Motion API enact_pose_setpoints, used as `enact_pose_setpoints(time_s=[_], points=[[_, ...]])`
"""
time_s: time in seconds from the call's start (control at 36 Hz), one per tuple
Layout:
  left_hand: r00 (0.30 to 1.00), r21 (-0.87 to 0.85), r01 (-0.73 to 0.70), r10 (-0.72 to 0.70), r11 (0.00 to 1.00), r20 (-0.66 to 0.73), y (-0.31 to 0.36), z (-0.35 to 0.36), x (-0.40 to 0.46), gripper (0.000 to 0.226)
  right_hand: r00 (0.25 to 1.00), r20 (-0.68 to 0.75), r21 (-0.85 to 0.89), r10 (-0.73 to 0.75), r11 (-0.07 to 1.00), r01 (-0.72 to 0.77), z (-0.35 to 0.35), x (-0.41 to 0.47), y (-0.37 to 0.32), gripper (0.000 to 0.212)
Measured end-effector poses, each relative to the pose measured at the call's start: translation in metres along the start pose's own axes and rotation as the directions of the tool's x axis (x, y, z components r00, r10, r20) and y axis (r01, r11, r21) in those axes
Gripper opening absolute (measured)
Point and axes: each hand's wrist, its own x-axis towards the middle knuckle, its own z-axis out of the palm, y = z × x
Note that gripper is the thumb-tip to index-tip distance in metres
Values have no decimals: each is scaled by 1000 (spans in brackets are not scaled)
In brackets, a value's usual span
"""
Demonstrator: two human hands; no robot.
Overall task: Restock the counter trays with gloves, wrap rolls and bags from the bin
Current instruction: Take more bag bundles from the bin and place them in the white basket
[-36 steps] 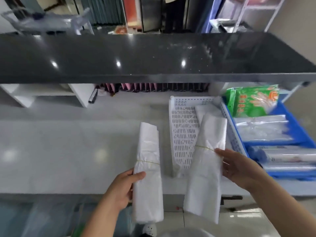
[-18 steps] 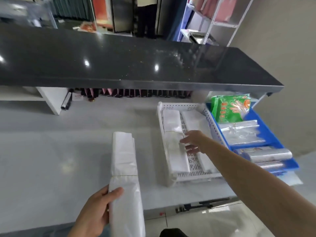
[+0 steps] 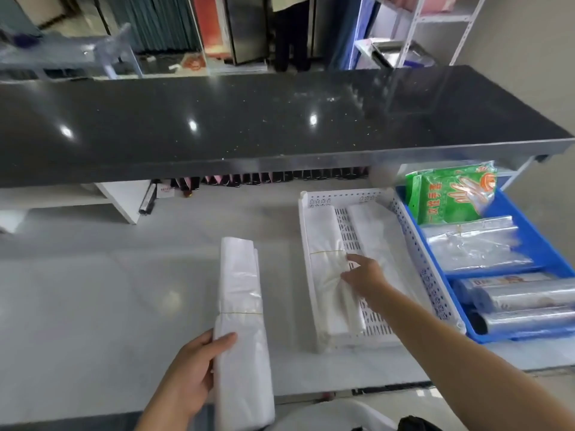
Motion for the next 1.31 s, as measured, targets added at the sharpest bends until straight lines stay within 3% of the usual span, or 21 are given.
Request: enact_pose_setpoints(time_s=[0.14,0.28,0.42,0.58,0.69,0.92,1.14,1.22,1.31], points=[[1000,21,-6,6,1000,0,11,24,8,41,997,-31,-157,-67,986,61,-3,-6,7,53],[1000,7,8,-8,1000,20,21,42,15,41,989,68,-281,-129,949,143,-14,-17,-3,58],[992,-102,57,-45,993,121,32,50,27,29,946,94,-469,-310,825,316,-42,-62,-2,54],[983,-161,70,-41,984,177,51,78,44,39,961,180,-646,-209,712,276,-83,-118,35,50],[973,-135,93,-61,986,224,57,106,54,37,937,189,-697,-295,632,340,-88,-126,56,49],[929,-3,97,-90,995,360,57,128,56,36,916,211,-668,-341,634,390,-96,-118,68,51],[938,11,84,-83,996,337,59,134,46,34,923,223,-652,-312,657,380,-102,-120,64,43],[957,26,28,-35,999,289,62,134,38,37,925,155,-484,-346,790,377,-107,-126,53,42],[952,40,-52,37,998,303,68,132,26,40,930,87,-160,-356,917,366,-112,-131,32,39]])
